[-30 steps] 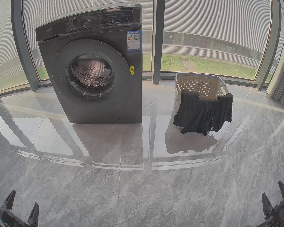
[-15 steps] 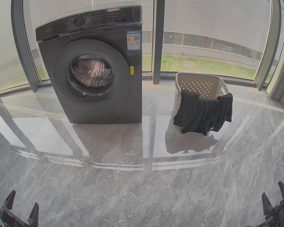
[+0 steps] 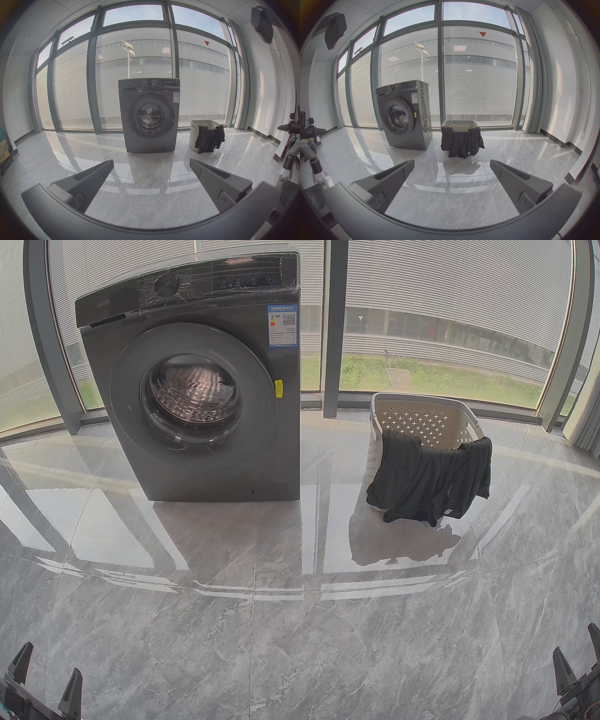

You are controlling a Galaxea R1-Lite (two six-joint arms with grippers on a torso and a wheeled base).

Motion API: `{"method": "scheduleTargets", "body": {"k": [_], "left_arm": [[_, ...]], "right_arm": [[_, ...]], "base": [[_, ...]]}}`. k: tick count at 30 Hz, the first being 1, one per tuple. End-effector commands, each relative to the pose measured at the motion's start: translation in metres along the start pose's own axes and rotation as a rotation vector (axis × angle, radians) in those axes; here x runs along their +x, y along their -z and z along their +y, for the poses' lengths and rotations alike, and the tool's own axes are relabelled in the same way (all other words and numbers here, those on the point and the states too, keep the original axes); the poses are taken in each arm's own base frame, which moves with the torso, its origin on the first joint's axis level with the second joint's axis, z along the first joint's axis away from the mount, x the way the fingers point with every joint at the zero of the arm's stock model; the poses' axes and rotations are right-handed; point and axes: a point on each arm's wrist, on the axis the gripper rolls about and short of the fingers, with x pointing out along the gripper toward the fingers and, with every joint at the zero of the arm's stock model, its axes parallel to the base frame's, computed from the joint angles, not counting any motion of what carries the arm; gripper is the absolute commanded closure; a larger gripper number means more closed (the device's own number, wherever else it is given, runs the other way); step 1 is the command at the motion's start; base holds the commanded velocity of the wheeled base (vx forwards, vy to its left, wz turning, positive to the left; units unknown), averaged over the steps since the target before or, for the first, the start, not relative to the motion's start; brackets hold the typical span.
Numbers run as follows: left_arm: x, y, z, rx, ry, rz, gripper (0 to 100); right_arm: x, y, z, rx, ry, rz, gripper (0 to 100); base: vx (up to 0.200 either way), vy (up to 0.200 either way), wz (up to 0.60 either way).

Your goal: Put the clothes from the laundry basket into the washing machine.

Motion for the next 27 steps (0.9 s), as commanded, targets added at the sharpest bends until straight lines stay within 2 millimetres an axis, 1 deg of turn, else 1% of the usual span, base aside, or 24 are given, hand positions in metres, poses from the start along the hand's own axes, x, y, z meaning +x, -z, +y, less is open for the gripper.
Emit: {"method": "scheduleTargets", "body": {"k": [1,3,27], "left_arm": [[-0.0002,0.0049,-0.0001,0.000,0.001,-0.002,0],[-0.0002,0.0049,-0.0001,-0.002,0.001,-0.002,0],[-0.0003,0.0044,-0.0001,-0.005,0.001,-0.003,0]], "right_arm": [[0.0000,0.0049,0.0000,0.000,-0.001,0.000,0],[0.0000,0.0049,0.0000,-0.002,-0.001,0.000,0],[0.0000,0.0049,0.0000,-0.002,-0.003,0.000,0]], "base": [[0.000,0.000,0.00],[0.000,0.000,0.00],[0.200,0.000,0.00]]}}
